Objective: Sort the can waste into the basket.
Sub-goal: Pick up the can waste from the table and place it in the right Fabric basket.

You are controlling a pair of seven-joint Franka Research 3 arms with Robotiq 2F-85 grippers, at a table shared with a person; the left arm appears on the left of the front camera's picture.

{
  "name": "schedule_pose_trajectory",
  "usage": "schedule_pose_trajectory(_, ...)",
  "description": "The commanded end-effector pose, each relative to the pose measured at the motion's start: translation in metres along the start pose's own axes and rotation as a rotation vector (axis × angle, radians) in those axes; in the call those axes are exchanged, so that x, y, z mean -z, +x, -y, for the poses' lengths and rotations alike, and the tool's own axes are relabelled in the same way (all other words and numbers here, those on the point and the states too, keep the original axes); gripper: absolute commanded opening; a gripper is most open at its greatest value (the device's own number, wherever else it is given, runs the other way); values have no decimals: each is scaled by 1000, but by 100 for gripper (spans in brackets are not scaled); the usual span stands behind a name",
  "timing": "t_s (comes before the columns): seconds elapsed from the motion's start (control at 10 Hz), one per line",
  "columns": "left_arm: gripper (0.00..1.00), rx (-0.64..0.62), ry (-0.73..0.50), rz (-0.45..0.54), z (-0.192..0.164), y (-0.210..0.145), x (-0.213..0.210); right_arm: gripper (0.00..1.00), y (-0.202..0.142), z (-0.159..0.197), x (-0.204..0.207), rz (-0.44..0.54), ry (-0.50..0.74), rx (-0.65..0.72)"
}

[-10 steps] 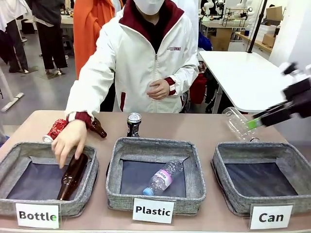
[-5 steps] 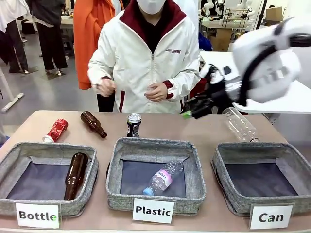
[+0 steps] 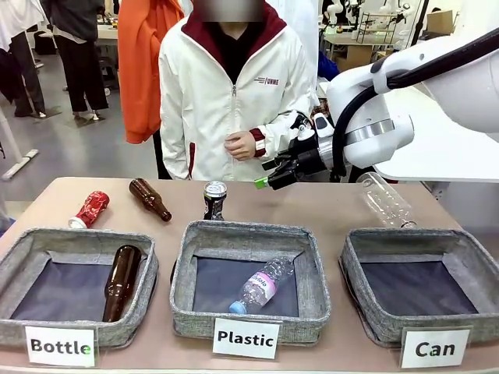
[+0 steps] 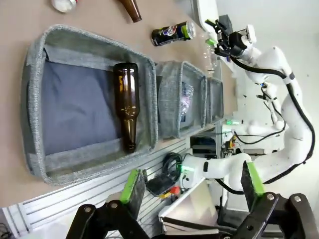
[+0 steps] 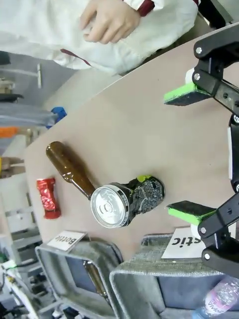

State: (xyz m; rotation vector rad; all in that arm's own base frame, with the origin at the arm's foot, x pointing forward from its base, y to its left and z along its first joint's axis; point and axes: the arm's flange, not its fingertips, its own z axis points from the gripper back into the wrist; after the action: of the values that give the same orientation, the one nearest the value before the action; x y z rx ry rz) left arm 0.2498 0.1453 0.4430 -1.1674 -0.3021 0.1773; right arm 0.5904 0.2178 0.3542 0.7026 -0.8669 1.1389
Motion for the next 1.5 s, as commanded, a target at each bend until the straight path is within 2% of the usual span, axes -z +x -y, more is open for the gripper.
schedule_pose_trajectory(0.0,100,-12,-66,1,1,-14,-13,100,-3,2,-4,-8,-24,7)
schedule_pose_trajectory(0.1,100,-12,-66,1,1,-14,-13,100,0,0,0,0,0,0)
schedule_pose_trajectory(0.3,100,-12,-66,1,1,-14,-13,100,-2,-25,9,-16,109,-105)
schedule_pose_trajectory(0.5,100,-12,-66,1,1,-14,-13,100,-1,-55,19,-35,110,-178)
schedule_pose_trajectory(0.7,100,-12,-66,1,1,-14,-13,100,-5,-68,42,-9,89,-206)
schedule_pose_trajectory(1.0,100,-12,-66,1,1,-14,-13,100,-12,-61,82,30,125,-143)
schedule_pose_trajectory(1.2,100,-12,-66,1,1,-14,-13,100,-15,-51,92,44,99,-97)
schedule_pose_trajectory(1.4,100,-12,-66,1,1,-14,-13,100,-17,-45,92,74,129,-31)
